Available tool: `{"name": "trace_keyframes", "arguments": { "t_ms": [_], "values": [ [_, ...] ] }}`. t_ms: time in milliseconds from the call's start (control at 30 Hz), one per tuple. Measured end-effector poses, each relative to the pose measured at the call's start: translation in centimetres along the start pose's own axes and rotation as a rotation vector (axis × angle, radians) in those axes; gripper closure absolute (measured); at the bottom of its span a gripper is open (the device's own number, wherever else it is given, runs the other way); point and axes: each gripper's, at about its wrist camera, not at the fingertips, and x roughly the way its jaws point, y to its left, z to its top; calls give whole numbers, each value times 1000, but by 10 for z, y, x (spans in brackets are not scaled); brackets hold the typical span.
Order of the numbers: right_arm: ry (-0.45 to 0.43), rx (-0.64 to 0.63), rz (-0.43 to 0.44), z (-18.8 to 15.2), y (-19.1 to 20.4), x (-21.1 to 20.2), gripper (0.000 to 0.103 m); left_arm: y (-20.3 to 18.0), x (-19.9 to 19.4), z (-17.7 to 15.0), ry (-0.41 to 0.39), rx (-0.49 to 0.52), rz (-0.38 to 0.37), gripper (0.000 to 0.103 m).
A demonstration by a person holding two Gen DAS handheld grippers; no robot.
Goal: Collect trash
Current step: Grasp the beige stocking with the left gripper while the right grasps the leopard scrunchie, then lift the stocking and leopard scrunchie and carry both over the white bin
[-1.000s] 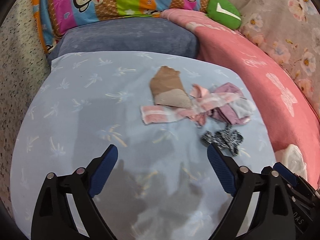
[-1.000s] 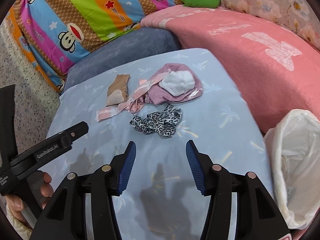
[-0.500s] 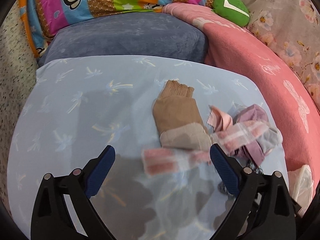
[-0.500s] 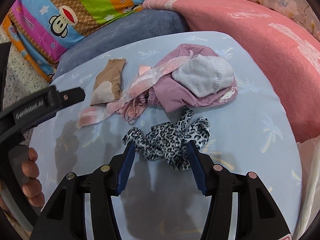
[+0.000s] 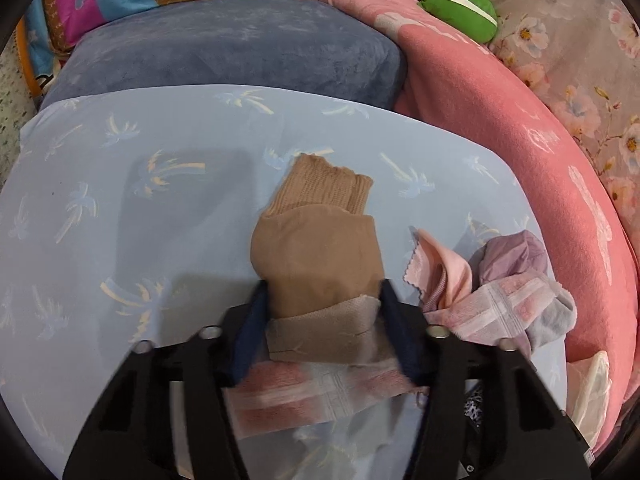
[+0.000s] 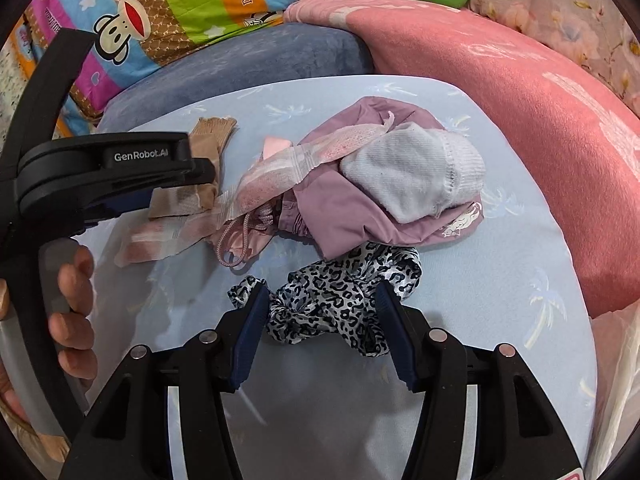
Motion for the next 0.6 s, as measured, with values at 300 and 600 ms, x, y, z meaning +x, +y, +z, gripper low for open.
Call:
{"name": "trace_keyframes", "arguments": {
  "t_ms": [300, 600],
  "values": [
    [3, -2, 11, -10, -2, -8, 87, 3, -20, -5, -27, -21, -37, 86],
    [-9, 39, 45, -34, -4, -49, 89, -8, -77, -20, -108, -1, -58, 87]
  ]
}}
